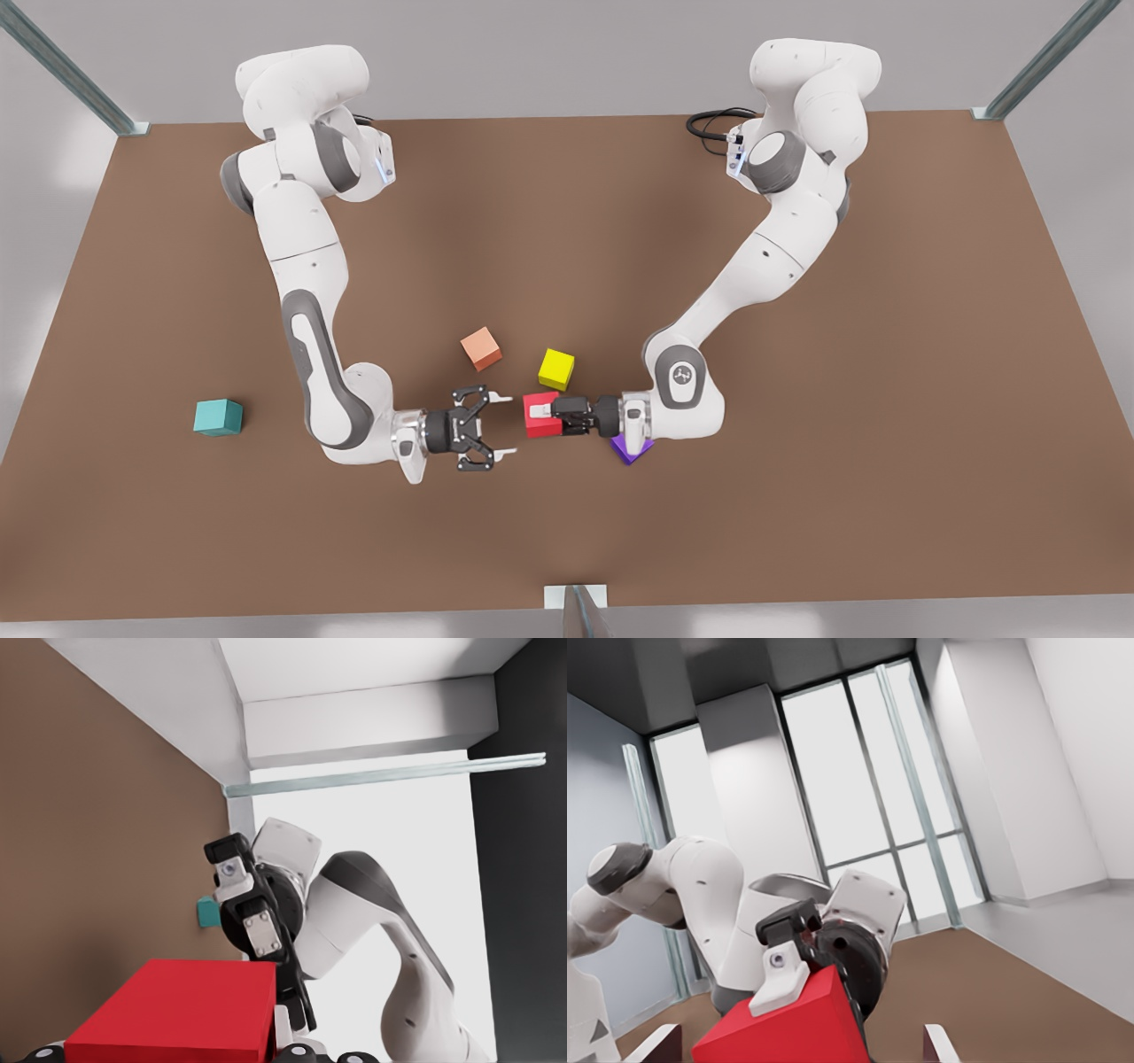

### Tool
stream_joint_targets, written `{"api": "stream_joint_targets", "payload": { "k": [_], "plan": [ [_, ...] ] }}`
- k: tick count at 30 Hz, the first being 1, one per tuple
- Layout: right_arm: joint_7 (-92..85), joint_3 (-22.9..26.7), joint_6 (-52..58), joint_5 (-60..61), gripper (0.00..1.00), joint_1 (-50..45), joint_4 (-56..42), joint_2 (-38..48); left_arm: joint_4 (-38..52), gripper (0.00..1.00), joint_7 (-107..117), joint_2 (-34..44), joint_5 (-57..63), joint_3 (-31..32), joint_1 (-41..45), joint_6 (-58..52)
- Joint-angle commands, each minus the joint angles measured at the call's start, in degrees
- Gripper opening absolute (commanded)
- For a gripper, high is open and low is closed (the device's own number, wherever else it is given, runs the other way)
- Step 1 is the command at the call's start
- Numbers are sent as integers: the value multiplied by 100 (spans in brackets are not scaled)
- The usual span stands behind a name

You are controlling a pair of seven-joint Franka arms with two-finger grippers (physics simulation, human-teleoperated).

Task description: Pick up red wooden cube and pass to hand red wooden cube and place in blue wooden cube

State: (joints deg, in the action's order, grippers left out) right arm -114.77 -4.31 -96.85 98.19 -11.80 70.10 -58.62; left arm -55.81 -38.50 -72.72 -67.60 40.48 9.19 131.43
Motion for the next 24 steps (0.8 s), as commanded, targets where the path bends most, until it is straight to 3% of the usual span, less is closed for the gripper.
{"api": "stream_joint_targets", "payload": {
  "k": [1,24],
  "plan": [
    [-520,-43,149,-10,100,-15,4,0,96,37,-843,-32,-157,4,56,-47],
    [-432,-289,-36,52,100,-156,-84,-307,132,37,-843,-67,-157,12,127,14]
  ]
}}
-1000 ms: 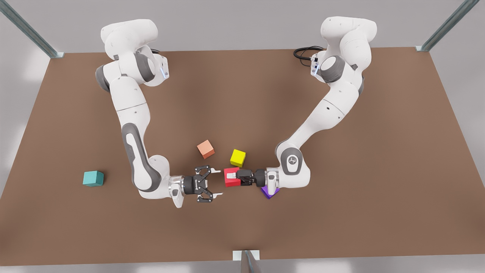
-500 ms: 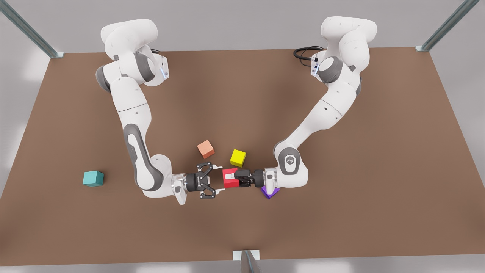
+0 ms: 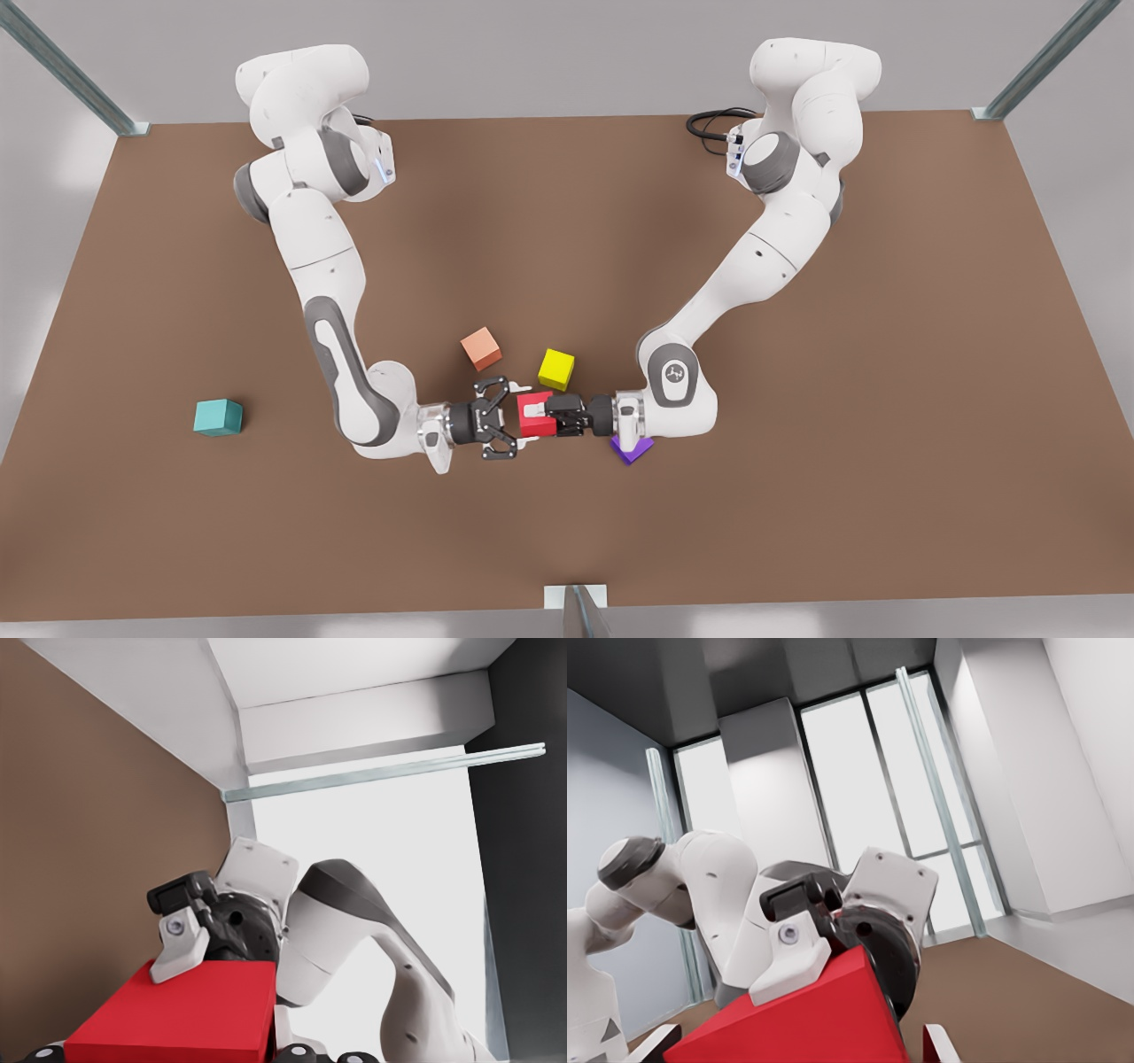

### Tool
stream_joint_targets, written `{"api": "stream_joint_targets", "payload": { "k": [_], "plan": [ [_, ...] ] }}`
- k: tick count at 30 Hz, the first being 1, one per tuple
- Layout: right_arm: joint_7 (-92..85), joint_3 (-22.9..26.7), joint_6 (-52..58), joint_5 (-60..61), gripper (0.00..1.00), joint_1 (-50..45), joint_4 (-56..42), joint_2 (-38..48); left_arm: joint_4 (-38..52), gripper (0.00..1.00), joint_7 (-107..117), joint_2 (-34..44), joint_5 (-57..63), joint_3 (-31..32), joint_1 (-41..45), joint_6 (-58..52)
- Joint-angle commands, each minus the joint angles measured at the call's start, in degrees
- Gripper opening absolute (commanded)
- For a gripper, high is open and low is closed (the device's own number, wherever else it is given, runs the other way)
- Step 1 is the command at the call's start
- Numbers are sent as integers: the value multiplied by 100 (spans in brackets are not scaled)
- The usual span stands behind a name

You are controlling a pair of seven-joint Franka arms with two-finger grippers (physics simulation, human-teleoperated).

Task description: Pick up red wooden cube and pass to hand red wooden cube and place in blue wooden cube

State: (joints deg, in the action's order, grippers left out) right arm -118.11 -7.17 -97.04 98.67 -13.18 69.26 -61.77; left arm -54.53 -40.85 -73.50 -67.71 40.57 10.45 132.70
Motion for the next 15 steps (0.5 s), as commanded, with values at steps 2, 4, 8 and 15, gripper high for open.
{"api": "stream_joint_targets", "payload": {
  "k": [2,4,8,15],
  "plan": [
    [-90,-4,-26,21,100,-54,-17,-28,3,37,-608,11,-146,4,18,-112],
    [-90,-12,-26,21,100,-80,-26,-37,3,37,-608,2,-155,4,36,-95],
    [-81,-74,-34,21,94,-89,-35,-28,65,37,-608,-42,-146,-5,106,2],
    [-90,-65,-34,21,49,-80,-44,-28,65,88,-608,-33,-146,-5,97,-16]
  ]
}}
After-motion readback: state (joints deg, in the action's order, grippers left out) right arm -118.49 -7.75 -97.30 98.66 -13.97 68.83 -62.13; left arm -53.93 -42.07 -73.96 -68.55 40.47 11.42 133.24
